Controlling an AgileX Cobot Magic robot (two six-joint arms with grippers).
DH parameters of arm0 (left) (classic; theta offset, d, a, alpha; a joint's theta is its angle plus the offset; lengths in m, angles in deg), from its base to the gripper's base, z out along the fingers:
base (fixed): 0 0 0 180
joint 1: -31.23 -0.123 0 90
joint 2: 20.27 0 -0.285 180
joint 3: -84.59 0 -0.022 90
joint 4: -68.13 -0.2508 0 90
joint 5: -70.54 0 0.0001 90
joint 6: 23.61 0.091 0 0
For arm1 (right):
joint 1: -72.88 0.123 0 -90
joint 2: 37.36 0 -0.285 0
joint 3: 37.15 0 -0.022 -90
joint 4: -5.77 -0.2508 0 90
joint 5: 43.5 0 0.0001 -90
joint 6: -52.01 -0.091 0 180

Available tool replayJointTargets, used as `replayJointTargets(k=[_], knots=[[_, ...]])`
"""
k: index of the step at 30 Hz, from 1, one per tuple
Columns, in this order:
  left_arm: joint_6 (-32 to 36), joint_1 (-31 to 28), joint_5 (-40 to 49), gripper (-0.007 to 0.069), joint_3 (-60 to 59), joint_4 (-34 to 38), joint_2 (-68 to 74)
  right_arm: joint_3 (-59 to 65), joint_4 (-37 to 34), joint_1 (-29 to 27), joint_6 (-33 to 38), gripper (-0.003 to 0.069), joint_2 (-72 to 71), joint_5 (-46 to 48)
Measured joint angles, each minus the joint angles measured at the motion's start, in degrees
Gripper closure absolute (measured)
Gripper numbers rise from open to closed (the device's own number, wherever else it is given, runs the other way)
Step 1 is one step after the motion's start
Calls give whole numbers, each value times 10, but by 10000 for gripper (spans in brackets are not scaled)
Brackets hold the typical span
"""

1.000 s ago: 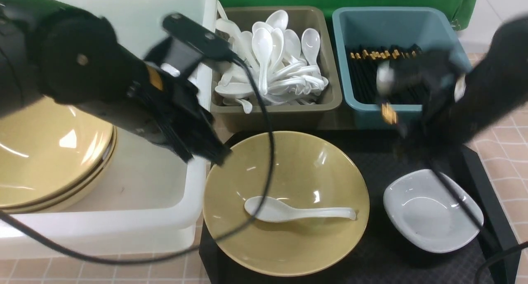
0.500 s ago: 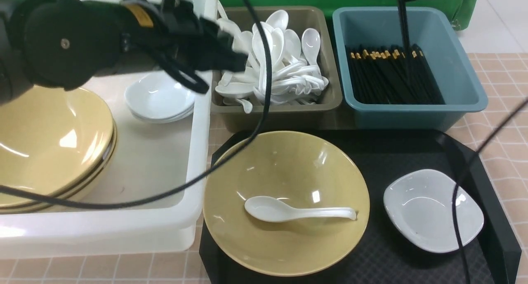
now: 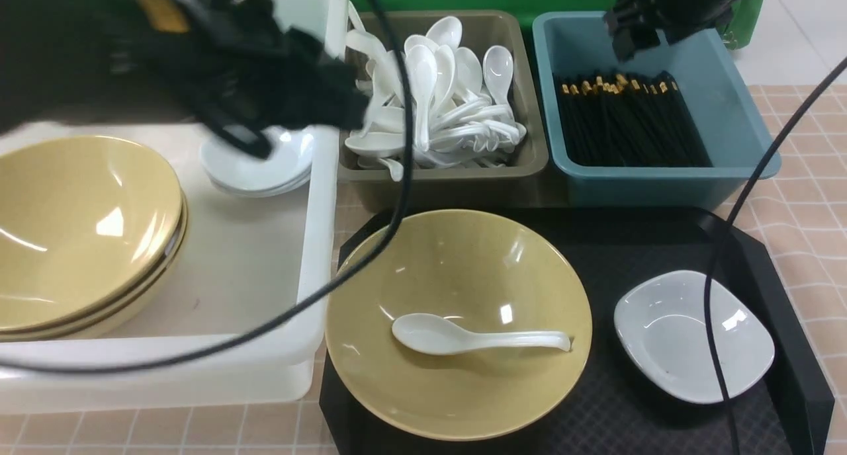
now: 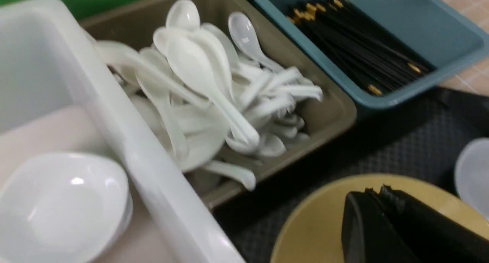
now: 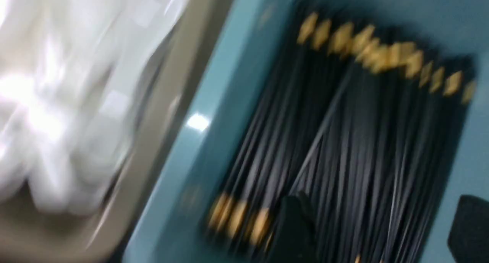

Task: On brown table put chopsticks spoon bowls plates into blue grey white boxes.

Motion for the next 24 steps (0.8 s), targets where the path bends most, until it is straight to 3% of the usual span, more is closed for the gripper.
replayJointTargets(k=[5,10,18,24], knots=[[-5,0,124,623,-25,-21,-95,68,-65,44,56,104,-86,31],[-5,0,181,623,-92,-32,-173,218,-86,121,131,104,-185,33],[-5,0,178,623,-214,-29,-238,393,-92,253,277,104,-212,15],[7,0,167,623,-253,-4,-244,417,-83,286,342,104,-150,-64]])
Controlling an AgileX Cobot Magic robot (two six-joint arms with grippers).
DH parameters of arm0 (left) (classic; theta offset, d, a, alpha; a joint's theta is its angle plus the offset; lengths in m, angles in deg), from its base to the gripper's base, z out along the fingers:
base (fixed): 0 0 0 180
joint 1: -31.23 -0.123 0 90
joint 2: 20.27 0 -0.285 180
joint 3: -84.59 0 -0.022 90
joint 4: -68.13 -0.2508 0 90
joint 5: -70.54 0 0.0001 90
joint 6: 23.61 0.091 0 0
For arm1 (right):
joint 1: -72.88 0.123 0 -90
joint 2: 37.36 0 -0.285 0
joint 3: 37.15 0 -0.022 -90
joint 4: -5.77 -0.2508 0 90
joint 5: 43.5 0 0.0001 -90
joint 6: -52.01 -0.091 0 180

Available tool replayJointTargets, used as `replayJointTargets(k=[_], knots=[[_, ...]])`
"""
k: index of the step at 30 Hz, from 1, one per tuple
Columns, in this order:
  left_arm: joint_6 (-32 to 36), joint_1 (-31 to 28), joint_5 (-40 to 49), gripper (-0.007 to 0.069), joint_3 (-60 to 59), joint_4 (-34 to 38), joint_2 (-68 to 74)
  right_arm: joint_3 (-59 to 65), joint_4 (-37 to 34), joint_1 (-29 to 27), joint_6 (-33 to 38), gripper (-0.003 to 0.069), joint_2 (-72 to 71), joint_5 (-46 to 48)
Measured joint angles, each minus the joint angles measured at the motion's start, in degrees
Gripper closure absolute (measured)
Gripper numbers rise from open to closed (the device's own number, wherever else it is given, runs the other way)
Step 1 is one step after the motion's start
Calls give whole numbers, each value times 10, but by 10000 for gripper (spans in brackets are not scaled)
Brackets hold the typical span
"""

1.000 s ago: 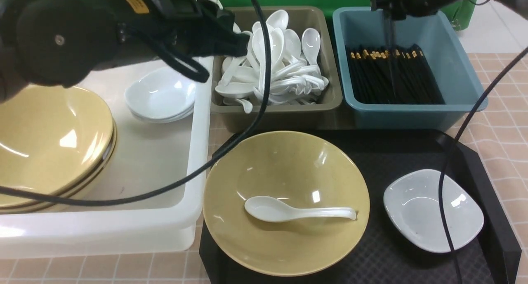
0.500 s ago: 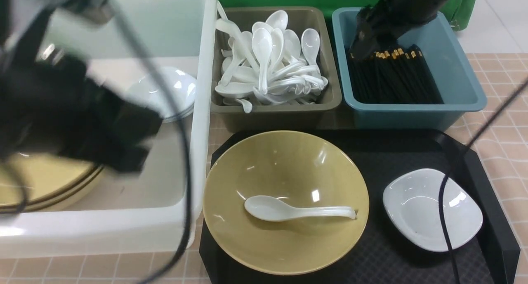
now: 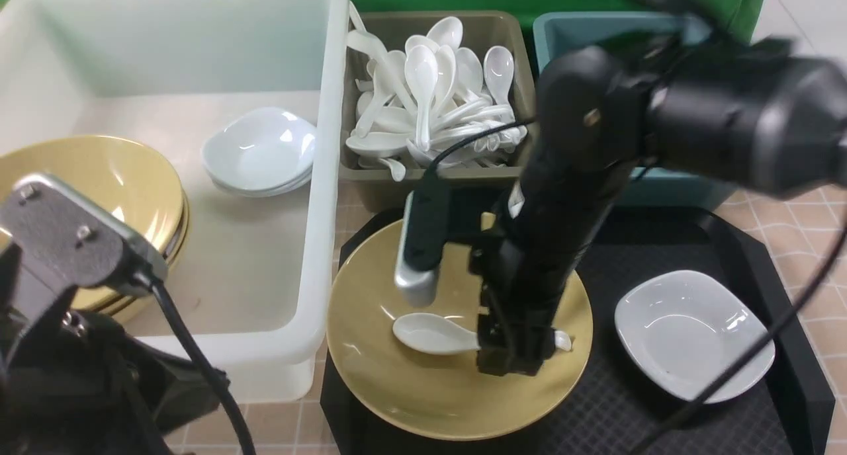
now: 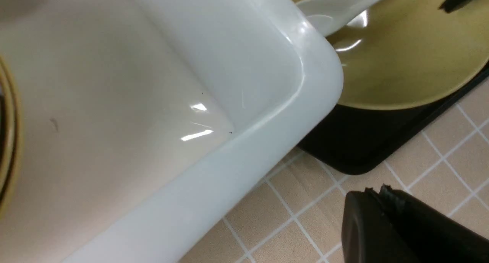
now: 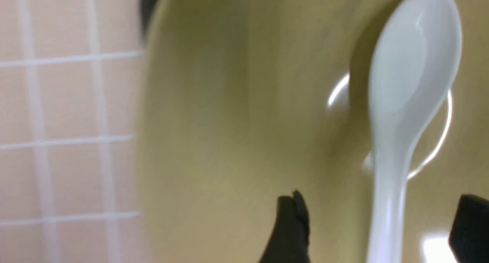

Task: On brown table put chopsticks spoon bowls plates into blue grey white boxes.
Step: 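Reach down and grasp the white spoon resting in the bowl with the right gripper, then place the white spoon into the bin of spoons with the right gripper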

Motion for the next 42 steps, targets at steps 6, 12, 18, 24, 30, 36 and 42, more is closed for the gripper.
replayJointTargets(k=[6,12,18,24,30,36,42], knots=[[19,0,-6,623,-8,13,0,0,46,0,-14,110,55,-33],[19,0,-34,623,-8,15,0,-5,47,0,-18,323,74,-9],[-24,0,-43,623,6,-26,14,-80,56,-8,-42,500,77,50],[-81,0,-26,623,96,-108,85,-252,58,-45,-96,501,76,42],[-87,-13,-28,623,152,-115,140,-306,59,-83,-217,501,80,-145],[-26,-87,-36,623,177,-44,198,-308,59,-112,-323,494,126,-282],[45,-131,-38,623,205,96,242,-311,59,-131,-384,220,153,-271]])
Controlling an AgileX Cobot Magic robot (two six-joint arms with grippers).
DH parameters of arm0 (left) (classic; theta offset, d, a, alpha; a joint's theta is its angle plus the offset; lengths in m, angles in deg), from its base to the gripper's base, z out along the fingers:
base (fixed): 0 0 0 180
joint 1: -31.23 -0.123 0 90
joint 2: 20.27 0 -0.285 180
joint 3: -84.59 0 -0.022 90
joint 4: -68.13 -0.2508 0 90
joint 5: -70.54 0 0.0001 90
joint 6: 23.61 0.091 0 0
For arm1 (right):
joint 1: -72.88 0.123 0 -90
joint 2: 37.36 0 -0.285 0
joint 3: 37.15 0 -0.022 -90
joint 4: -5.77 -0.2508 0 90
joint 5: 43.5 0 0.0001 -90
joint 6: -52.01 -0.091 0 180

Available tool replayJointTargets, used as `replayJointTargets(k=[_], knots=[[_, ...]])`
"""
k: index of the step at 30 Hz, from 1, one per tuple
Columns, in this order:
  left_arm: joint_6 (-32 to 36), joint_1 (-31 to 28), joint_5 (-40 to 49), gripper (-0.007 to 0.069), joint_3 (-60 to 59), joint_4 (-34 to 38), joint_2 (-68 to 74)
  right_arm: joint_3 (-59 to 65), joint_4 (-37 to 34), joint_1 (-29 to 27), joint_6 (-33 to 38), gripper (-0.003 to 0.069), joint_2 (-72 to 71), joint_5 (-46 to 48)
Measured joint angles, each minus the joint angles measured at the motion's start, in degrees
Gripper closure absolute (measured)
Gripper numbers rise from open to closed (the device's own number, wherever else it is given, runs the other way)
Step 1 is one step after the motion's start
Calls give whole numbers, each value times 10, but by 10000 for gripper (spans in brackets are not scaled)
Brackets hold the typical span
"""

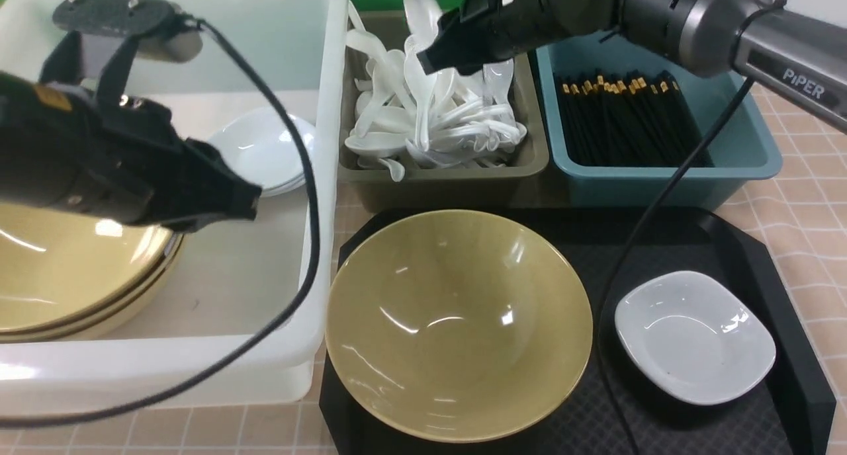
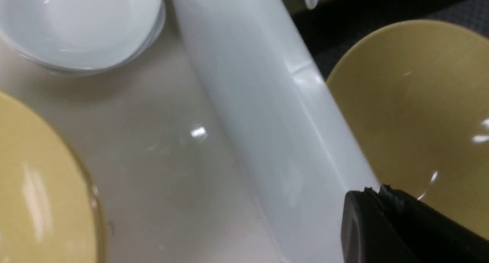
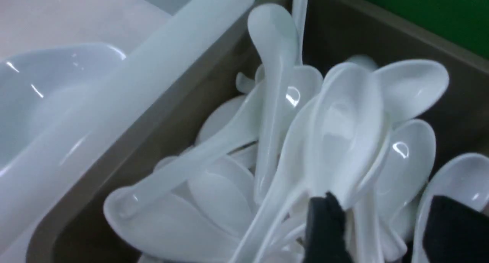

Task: On brown table put chopsticks spoon bowls plates into blue grey white boxes.
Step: 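Place the white spoon into the bin of spoons with the right gripper, then grasp the large bowl on the tray by its rim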

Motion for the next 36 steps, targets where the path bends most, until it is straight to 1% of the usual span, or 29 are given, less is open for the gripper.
replayJointTargets(k=[2,4,6,8,9,10,11,14,15,16,19,21,22,23,24,25,26,27,28,29,30,32,35,36], knots=[[12,0,5,623,24,19,12,-12,0,0,-3,115,-17,60],[20,1,13,623,45,27,21,-23,0,0,5,71,-33,109],[28,10,27,623,81,30,38,-34,-1,0,33,44,-58,176],[31,26,47,623,131,30,62,-40,-2,0,74,46,-94,284],[31,33,59,623,148,30,75,-41,-2,0,87,55,-106,314],[31,37,61,623,156,30,78,-40,-2,0,89,57,-109,321],[31,49,77,623,182,28,99,-32,-1,0,91,74,-129,351],[31,86,120,623,240,12,147,20,-1,0,91,129,-178,367],[29,101,138,622,260,0,162,52,-2,0,91,148,-202,369],[28,101,140,621,260,0,165,63,-3,0,90,155,-207,369],[2,149,186,615,308,-52,215,180,-9,0,89,217,-298,372],[-19,172,204,594,325,-84,238,240,-12,0,91,245,-343,373],[-21,174,205,592,327,-88,240,260,-13,0,93,254,-353,373],[-35,190,213,563,335,-112,255,304,-14,0,96,273,-386,373],[-38,190,214,558,335,-115,258,304,-14,0,97,276,-391,373],[-54,206,220,510,342,-142,278,363,-14,0,100,298,-432,373],[-58,207,220,498,342,-147,283,363,-14,0,100,300,-436,373],[-65,213,220,452,342,-162,299,405,-14,0,100,316,-470,371],[-67,214,220,424,342,-168,309,427,-14,0,100,324,-486,370],[-70,215,220,380,344,-176,324,447,-14,0,100,334,-509,362],[-70,215,220,374,345,-178,326,451,-14,0,100,334,-513,360],[-72,215,213,298,350,-190,354,485,-15,0,100,352,-551,348],[-72,215,200,236,354,-211,381,511,-15,0,100,365,-581,336],[-72,215,197,226,354,-219,388,515,-15,0,100,368,-588,334]])
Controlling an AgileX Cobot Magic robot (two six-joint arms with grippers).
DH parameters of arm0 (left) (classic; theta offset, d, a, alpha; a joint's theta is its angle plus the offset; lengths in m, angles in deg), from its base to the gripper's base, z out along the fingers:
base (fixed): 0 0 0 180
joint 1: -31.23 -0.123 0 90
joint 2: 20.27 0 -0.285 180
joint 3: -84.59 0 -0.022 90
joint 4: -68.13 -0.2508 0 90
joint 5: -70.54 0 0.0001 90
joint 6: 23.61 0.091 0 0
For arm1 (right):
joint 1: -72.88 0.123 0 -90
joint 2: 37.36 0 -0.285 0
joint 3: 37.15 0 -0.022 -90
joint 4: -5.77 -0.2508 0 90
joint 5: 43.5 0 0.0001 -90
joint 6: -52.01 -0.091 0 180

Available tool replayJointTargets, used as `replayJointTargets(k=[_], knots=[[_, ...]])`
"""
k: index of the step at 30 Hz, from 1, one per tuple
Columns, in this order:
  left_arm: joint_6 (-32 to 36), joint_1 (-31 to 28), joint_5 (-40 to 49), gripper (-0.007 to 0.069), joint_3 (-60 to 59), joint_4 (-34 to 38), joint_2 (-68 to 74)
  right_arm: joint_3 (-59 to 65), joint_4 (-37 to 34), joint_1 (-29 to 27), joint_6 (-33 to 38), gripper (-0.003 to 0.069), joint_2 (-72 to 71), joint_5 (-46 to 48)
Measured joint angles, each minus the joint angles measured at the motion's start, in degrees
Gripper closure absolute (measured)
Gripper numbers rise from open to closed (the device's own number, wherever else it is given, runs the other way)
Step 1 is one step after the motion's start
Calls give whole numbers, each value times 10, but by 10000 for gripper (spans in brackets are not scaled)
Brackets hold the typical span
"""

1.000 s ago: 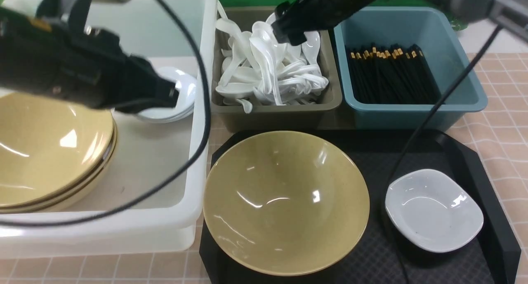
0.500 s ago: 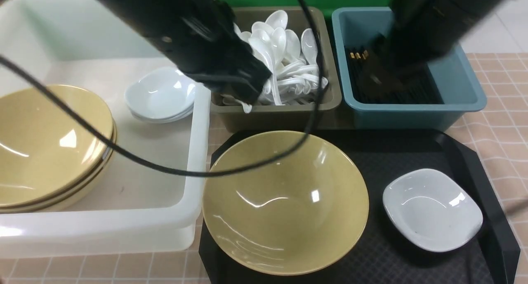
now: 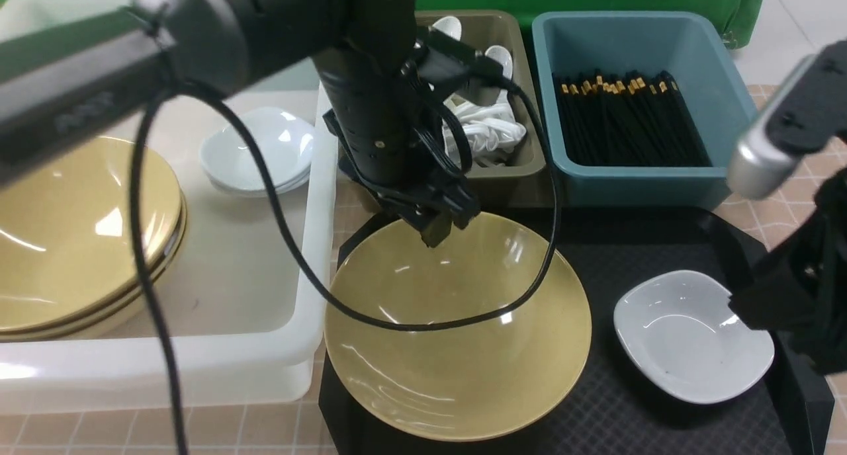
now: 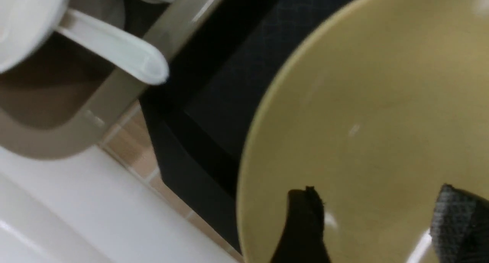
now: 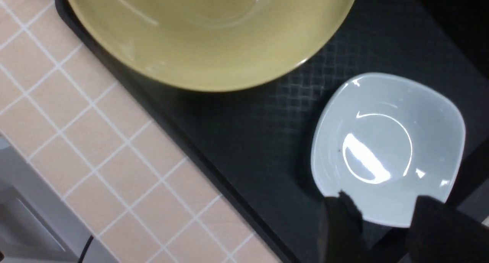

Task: On brown table put chopsticks spoon bowls plates into blue grey white boxes.
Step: 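Grasp the large bowl on the tray by its rim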

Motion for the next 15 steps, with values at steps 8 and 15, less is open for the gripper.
replayJointTargets(k=[8,15], knots=[[-8,0,-28,216,0,-52,42,8,0,0,0,372,-15,-6],[-12,0,-56,216,0,-61,66,10,0,0,0,372,-15,-8]])
